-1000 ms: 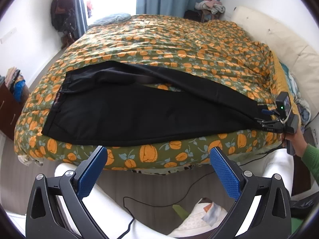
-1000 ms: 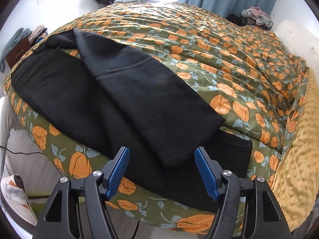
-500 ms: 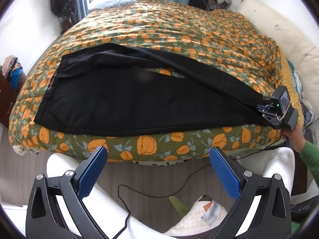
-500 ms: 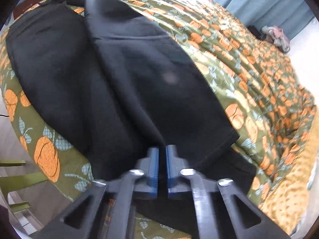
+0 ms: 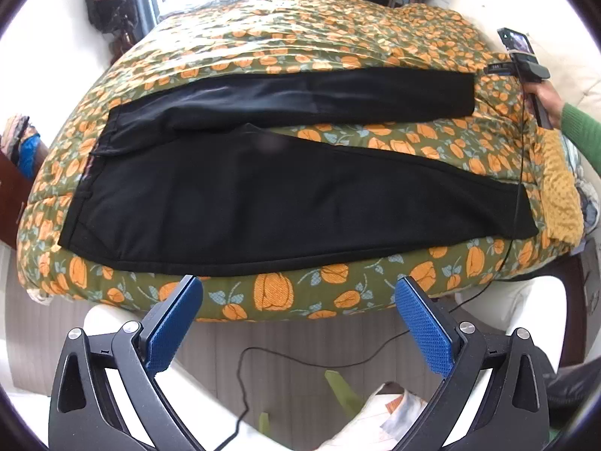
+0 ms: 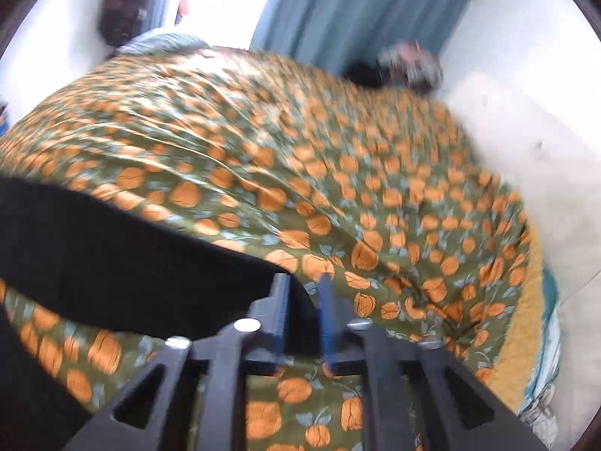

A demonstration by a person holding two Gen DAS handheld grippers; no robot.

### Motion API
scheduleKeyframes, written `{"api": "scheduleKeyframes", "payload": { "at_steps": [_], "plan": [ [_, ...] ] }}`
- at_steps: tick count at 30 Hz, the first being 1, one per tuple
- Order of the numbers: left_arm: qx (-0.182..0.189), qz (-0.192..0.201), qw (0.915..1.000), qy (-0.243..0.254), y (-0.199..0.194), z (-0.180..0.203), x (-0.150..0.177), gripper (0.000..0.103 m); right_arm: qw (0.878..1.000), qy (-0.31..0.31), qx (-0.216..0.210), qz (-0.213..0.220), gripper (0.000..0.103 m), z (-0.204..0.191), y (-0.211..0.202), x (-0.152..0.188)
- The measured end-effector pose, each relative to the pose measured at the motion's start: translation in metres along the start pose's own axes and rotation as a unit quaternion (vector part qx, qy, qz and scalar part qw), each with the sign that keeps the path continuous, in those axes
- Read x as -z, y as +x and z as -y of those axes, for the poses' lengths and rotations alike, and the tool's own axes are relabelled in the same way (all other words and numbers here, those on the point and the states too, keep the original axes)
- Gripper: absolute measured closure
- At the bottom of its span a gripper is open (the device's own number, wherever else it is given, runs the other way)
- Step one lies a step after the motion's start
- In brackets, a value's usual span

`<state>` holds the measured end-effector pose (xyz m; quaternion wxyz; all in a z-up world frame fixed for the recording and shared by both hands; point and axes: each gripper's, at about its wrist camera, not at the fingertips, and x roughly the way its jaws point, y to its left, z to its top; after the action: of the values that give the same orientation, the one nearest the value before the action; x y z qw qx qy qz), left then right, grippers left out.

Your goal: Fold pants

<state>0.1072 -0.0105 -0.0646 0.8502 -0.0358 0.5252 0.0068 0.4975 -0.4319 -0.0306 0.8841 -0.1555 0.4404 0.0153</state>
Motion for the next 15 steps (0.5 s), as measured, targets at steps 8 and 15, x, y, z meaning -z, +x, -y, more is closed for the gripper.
{"api": "scheduleKeyframes", "payload": {
  "at_steps": [8,15],
  "plan": [
    [0.003,-0.036,0.9987,-0.035,0.025,-0.015,-0.001,0.001,0.988,0.138,-0.053,-0.049,0.057,0.050,0.046,0.053],
    [0.006,-0.024,0.9991,-0.034,0.023,-0.015,0.000,0.001,0.957,0.198,-0.165,-0.137,0.057,0.065,0.013,0.190]
  ]
}}
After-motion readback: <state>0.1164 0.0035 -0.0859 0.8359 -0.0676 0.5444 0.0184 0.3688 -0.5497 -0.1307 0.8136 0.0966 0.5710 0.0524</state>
